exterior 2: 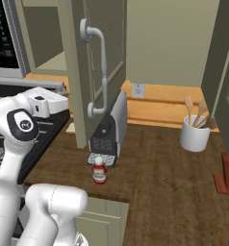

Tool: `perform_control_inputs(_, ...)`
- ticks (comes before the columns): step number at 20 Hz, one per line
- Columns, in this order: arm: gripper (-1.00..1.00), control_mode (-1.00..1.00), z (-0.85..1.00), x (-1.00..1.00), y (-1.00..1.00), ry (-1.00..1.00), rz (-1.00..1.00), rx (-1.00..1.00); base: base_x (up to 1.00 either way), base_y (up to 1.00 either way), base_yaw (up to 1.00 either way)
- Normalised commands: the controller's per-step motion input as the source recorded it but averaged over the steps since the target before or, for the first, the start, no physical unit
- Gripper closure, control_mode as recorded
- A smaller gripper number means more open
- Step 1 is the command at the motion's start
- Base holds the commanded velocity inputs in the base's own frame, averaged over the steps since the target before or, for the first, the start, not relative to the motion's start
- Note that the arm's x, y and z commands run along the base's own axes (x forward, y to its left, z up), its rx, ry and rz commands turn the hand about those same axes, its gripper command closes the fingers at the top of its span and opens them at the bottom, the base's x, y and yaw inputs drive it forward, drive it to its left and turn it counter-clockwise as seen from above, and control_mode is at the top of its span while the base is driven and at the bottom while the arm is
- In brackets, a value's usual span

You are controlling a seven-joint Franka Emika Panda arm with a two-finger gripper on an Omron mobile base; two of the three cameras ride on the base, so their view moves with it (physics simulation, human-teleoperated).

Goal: Put the shaker and condiment bottle from the counter next to their counterparts in the cabinet.

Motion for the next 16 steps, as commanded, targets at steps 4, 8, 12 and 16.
perform_control_inputs(4, 1.0, -1.0, 0.64, -0.31, 0.08, 0.01, 0.1, 0.0, 0.0, 0.0, 0.0)
perform_control_inputs(8, 1.0, -1.0, 0.67, -0.18, 0.09, 0.0, 0.12, 0.0, 0.0, 0.0, 0.0)
perform_control_inputs(12, 1.0, -1.0, 0.7, 0.01, 0.0, 0.07, 0.13, 0.09, 0.0, 0.0, 0.0)
perform_control_inputs(16, 1.0, -1.0, 0.72, 0.0, 0.01, 0.08, 0.13, 0.12, 0.0, 0.0, 0.0)
